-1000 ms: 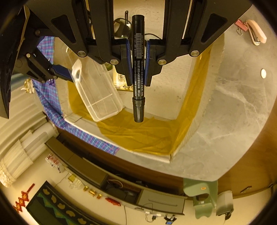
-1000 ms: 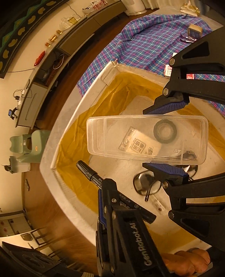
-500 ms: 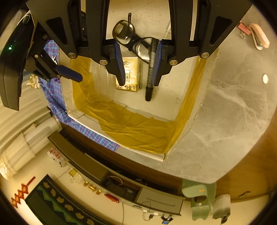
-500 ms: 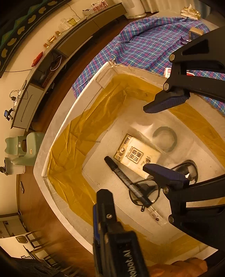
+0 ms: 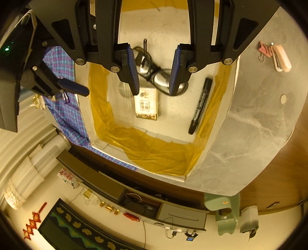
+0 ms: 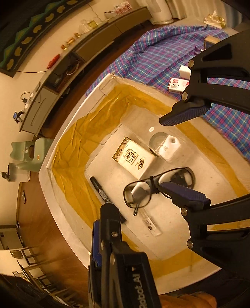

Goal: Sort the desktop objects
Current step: 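Withdraw both tools from the box back over the plaid cloth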

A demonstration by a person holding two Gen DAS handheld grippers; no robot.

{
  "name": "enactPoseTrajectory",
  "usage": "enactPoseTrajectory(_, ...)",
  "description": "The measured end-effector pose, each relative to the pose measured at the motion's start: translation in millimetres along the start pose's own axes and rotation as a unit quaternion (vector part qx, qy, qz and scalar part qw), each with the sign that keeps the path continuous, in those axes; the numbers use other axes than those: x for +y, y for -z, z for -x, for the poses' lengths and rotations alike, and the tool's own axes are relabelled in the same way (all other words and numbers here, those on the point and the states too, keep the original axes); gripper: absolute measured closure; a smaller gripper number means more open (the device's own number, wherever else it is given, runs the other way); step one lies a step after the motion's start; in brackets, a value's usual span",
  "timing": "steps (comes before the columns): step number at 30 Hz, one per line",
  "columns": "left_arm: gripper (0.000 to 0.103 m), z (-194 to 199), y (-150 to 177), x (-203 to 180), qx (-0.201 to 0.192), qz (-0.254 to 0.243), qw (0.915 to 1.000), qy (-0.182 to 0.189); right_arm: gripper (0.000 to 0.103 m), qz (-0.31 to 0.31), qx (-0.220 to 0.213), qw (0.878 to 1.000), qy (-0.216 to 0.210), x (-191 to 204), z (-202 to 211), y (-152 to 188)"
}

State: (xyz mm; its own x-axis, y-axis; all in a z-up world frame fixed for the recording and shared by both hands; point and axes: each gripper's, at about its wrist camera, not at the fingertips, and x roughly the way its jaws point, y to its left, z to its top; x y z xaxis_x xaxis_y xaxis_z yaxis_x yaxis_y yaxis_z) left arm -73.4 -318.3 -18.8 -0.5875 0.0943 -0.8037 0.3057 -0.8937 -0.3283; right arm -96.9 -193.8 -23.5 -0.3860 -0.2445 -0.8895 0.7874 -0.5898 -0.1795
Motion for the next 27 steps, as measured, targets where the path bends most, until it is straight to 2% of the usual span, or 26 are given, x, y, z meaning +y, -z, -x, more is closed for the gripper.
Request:
enactPoseTrajectory(13,0.069,33.7,43.1,-7.5,-0.001,-0.043,0.9984,-0.037,0.041,0.022,-0.032,0.999,-0.012,19.0,41.1,25.9)
enactPoseTrajectory(27,0.069,74.8,70.3,-53.0,-0.033,-0.111,0.9910,-0.067,0.041,0.026,-0.082,0.996,-0.035,30.6,81.8,62.0)
